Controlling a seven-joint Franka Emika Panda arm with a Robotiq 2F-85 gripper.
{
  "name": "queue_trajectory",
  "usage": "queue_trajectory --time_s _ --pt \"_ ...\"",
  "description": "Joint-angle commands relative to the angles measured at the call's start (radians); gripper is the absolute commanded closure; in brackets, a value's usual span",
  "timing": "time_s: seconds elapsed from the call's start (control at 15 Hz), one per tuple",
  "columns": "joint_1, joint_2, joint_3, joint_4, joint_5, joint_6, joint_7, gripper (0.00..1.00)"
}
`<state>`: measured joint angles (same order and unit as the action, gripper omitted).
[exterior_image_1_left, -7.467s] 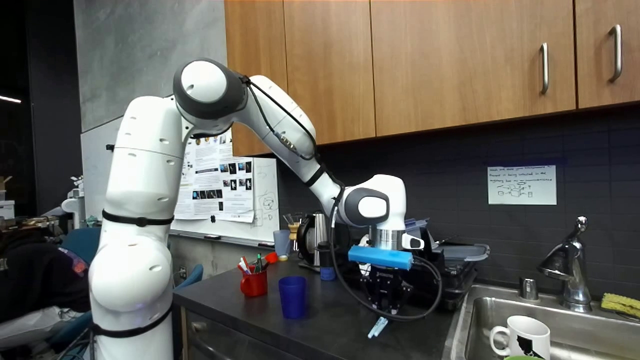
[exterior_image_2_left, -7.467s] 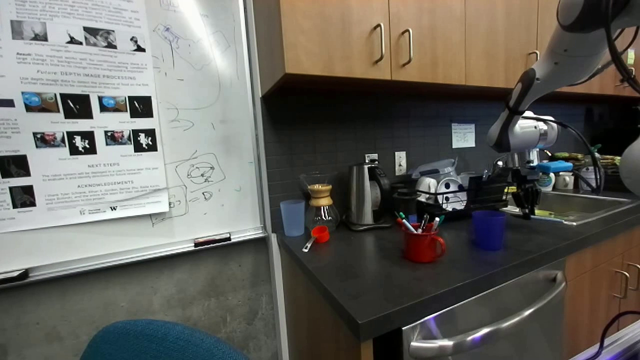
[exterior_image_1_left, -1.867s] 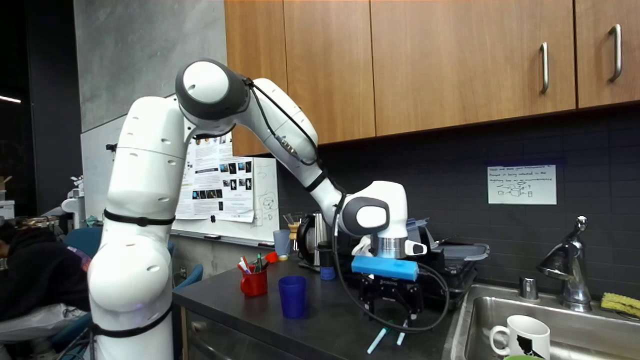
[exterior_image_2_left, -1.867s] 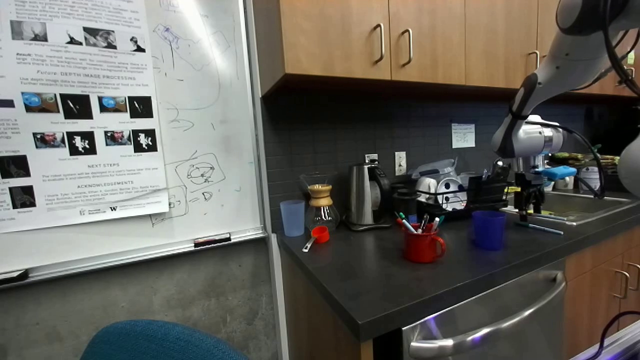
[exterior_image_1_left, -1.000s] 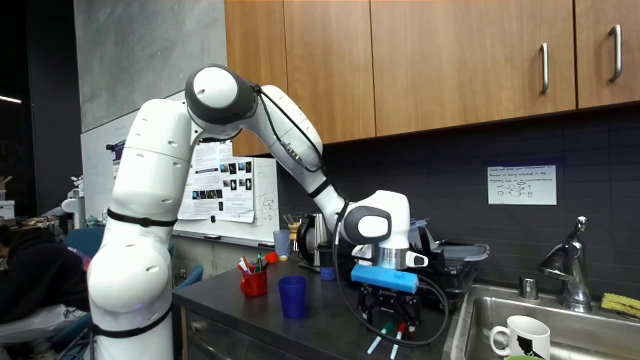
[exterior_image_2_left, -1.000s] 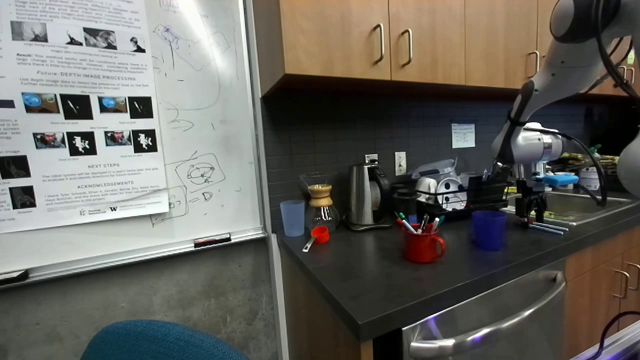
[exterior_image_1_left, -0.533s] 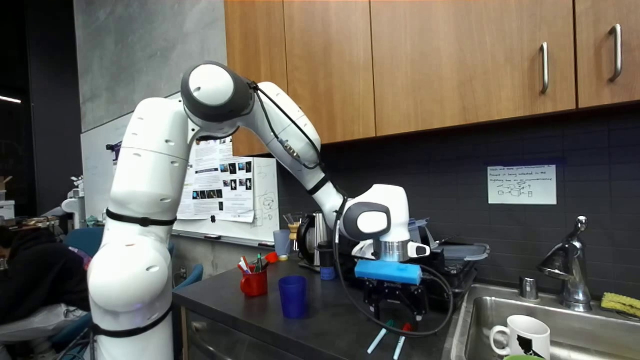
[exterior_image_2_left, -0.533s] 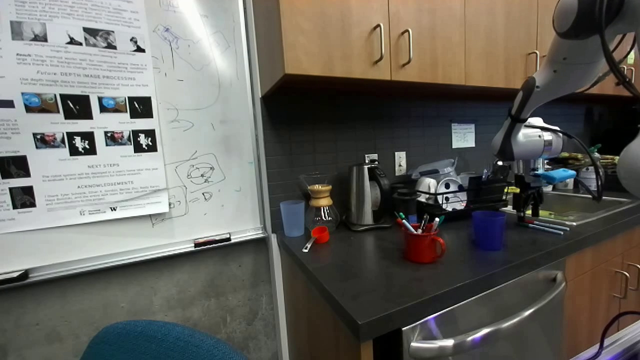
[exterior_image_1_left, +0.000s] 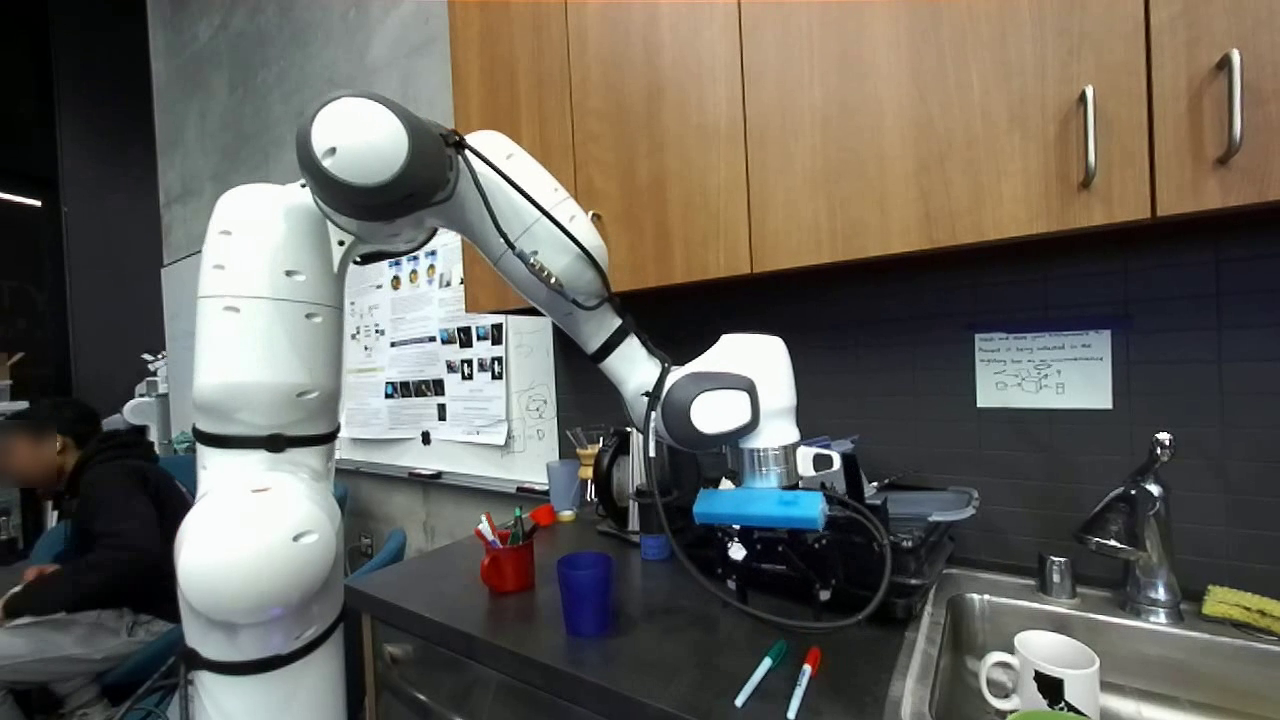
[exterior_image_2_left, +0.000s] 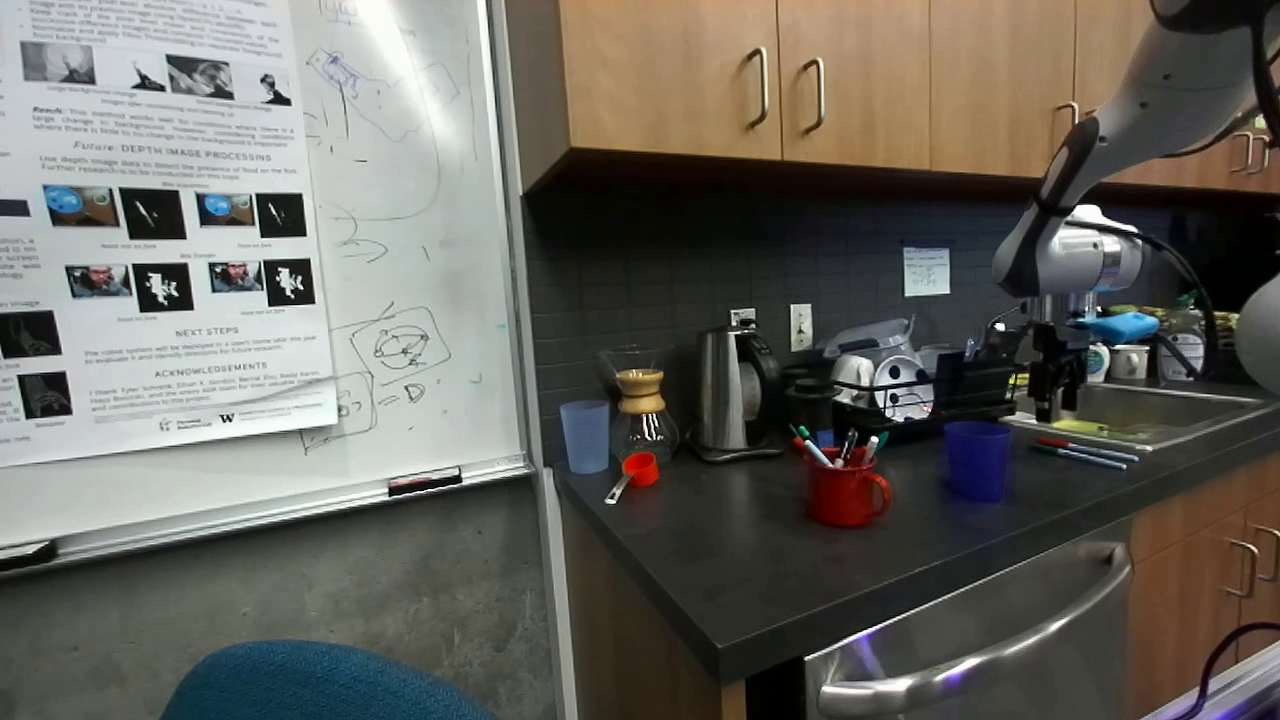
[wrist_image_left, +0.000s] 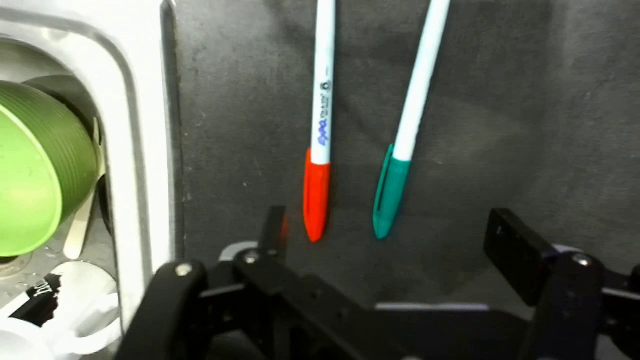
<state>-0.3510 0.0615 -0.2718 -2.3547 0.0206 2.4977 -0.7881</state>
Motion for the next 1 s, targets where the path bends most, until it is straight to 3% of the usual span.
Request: queue_trajectory --time_s 0.0,0.53,0.93 --pt "0.014 -0.029 -0.01 -0.024 -0.004 -0.006 -0.004 0.0" --pt "0.033 -0.115 -0.014 -0.099 -0.023 -0.007 0.003 0.0" --pt "0.08 -0.254 0.007 -0.255 -0.085 -0.002 0.01 0.0"
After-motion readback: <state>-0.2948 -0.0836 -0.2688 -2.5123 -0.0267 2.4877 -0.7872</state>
